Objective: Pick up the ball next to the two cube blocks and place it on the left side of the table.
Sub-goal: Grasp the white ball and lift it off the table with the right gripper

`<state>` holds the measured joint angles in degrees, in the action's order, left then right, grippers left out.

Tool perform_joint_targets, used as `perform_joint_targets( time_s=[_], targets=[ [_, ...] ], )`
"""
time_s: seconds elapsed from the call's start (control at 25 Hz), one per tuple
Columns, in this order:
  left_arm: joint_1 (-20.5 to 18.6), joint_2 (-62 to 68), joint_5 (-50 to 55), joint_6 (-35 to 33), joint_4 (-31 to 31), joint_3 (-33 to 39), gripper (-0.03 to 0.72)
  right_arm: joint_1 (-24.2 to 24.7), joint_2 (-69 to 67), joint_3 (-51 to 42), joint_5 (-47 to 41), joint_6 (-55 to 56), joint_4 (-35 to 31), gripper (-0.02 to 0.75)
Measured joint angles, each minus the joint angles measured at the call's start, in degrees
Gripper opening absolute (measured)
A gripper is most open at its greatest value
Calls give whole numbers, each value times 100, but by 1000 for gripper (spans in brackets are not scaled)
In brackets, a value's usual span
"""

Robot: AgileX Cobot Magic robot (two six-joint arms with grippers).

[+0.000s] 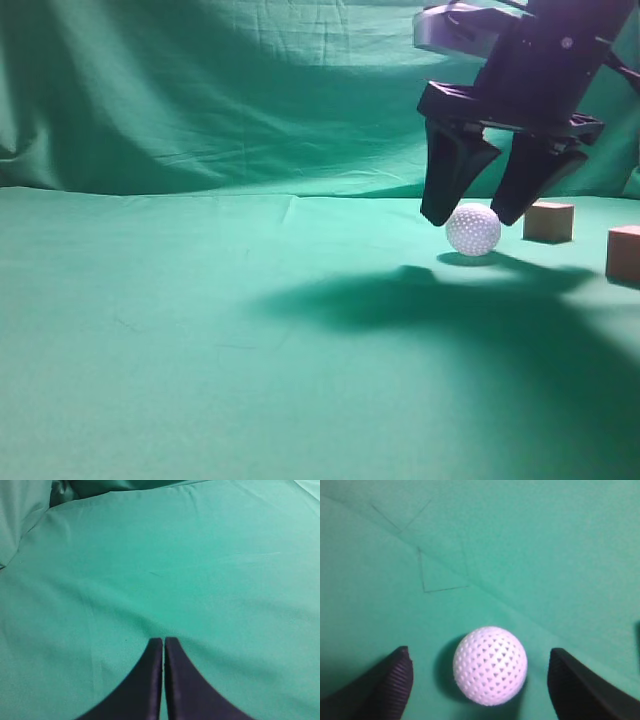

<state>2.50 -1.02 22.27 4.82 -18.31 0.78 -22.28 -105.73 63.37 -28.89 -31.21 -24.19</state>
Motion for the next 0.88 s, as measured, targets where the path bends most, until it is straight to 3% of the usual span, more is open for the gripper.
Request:
perform_joint_targets(
  time_s=[0.2,0.44,0.64,0.88],
  targets=[
    [0,0,0,0,0,0,0,0,-144,12,186,0,-11,550],
    [0,0,0,0,0,0,0,0,-273,12,208,0,-11,305],
    [0,0,0,0,0,0,0,0,-262,204,1,0,-11,315],
    [0,0,0,0,0,0,0,-259,-115,1403,-1063,3,-43,315]
  ],
)
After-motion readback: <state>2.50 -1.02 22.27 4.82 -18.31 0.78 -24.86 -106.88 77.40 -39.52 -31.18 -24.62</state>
